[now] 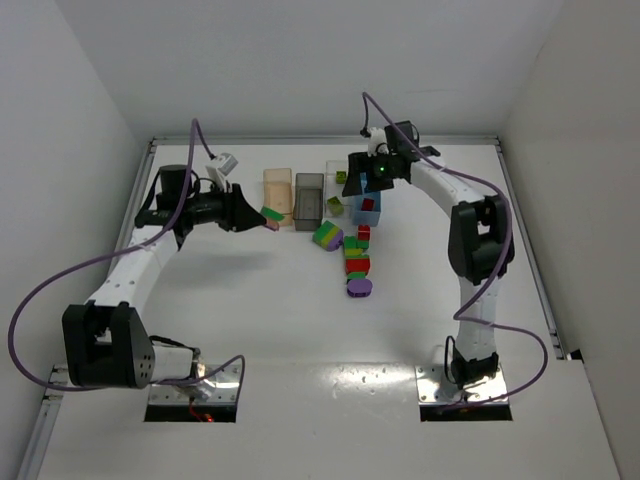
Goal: Sort the legos into containers by color
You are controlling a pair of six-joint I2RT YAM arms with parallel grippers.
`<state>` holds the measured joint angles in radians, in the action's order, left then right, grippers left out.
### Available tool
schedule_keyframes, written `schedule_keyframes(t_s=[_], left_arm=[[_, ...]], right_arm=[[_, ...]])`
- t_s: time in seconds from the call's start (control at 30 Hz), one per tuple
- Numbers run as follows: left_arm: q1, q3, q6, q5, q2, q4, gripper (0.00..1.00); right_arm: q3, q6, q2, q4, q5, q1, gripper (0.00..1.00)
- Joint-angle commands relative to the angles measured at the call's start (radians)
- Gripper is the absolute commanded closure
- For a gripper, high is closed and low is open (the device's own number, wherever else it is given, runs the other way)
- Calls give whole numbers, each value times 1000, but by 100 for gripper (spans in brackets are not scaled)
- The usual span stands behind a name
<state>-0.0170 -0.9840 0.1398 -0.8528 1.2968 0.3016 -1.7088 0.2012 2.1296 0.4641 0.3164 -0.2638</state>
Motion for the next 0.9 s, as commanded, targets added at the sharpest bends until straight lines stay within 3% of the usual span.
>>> schedule_keyframes(t_s=[0.0,0.1,0.23,0.43,0.87], left_arm=[[2,-31,-8,-133,18,-41,93],[-7,-21,-17,-216,36,-41,93],[-20,-12,-17,-304,45,-41,92],[-47,-47,-17,-426,76,-41,91],[-93,-116,-17,-436,127,-41,90]], right_arm=[[1,-16,-144,-76,596,28,21],[-17,76,-135,-134,906,28,21],[144,384,-165,-532,1052,-18,21],[155,385,-154,-551,1135,-80,21],[159,385,-125,-581,1155,-175,24]])
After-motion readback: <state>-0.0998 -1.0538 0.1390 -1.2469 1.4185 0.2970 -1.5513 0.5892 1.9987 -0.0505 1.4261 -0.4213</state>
